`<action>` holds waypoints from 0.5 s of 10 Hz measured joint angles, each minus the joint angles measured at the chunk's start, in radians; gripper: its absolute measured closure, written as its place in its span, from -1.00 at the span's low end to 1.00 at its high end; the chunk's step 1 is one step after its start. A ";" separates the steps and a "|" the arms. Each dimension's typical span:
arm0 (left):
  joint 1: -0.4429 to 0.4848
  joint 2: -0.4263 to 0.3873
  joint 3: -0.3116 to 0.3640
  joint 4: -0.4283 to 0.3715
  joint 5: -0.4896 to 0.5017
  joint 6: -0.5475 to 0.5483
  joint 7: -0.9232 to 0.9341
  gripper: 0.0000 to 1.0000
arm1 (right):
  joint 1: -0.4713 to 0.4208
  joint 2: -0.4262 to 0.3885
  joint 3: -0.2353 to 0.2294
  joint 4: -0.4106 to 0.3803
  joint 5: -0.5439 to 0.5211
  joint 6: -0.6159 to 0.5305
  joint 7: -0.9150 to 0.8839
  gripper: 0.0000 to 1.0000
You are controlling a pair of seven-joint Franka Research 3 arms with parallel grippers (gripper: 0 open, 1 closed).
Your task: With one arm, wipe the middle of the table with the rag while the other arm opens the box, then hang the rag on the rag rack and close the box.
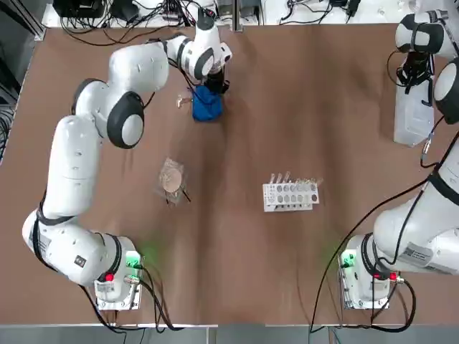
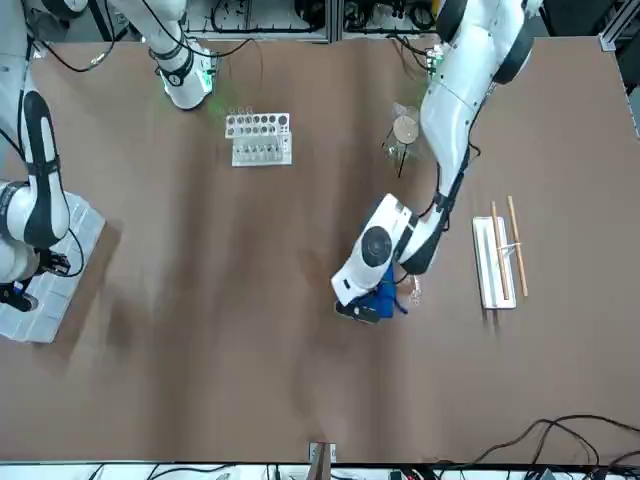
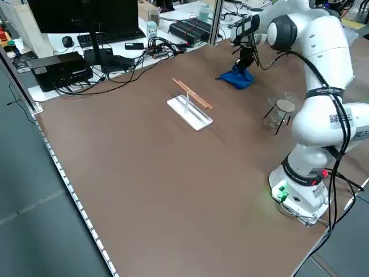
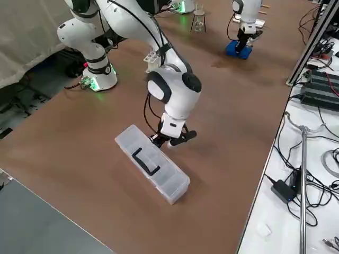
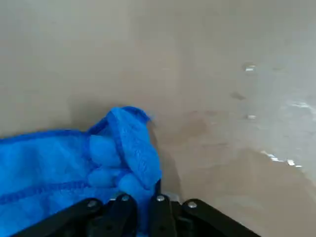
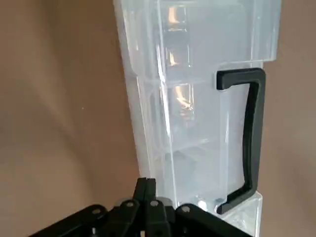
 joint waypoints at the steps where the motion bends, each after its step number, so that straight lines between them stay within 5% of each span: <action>1: -0.030 0.009 0.000 0.011 0.000 0.012 -0.009 0.82 | 0.000 -0.006 0.000 0.004 -0.002 -0.011 0.000 0.98; 5: -0.102 0.011 0.002 0.031 0.000 0.029 -0.052 0.82 | -0.001 -0.044 -0.015 0.013 -0.033 -0.058 0.000 0.98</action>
